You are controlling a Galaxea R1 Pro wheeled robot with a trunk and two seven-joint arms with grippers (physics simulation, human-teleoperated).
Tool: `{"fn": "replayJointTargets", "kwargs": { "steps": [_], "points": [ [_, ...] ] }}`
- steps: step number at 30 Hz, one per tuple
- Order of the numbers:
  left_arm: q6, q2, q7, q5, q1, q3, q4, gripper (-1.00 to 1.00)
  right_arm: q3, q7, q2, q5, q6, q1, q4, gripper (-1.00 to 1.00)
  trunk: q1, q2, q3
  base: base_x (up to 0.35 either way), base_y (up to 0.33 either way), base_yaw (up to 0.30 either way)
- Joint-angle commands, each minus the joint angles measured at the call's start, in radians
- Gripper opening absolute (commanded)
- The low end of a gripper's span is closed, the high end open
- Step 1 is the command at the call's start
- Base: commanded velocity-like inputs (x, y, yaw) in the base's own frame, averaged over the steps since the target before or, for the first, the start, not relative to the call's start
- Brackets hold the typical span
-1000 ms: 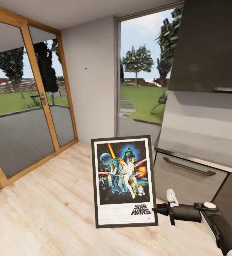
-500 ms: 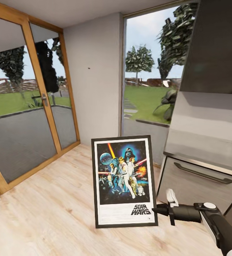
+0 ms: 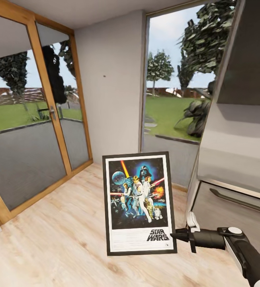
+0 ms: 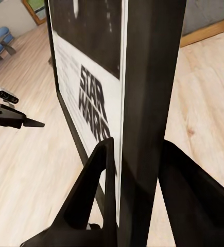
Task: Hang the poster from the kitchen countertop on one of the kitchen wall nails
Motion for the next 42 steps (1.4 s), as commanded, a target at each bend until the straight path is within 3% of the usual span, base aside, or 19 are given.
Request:
{"fn": "replayJointTargets", "kwargs": {
  "steps": [1, 18, 28, 42],
  "points": [
    [-0.009, 0.0, -0.001, 0.007, -0.001, -0.008, 0.001, 1.0, -0.002, 0.008, 0.0, 0.0, 0.014, -0.001, -0.001, -1.0, 0.001, -0.002, -0.002, 0.291, 0.187, 0.0],
    [-0.007, 0.0, 0.001, 0.007, -0.001, -0.008, 0.001, 1.0, -0.001, 0.008, 0.0, 0.001, 0.013, -0.001, -0.001, -1.0, 0.001, -0.002, -0.002, 0.308, 0.165, -0.011],
    [-0.005, 0.0, 0.001, 0.007, -0.001, -0.008, 0.001, 1.0, -0.001, 0.008, 0.0, 0.001, 0.013, -0.001, -0.001, -1.0, 0.001, -0.002, 0.001, 0.277, 0.181, -0.257],
    [-0.007, 0.0, 0.001, 0.007, -0.001, -0.008, 0.0, 1.0, -0.001, 0.008, 0.0, 0.001, 0.013, -0.001, -0.001, -1.0, 0.001, -0.002, 0.006, 0.093, 0.074, -0.298]
  ]
}}
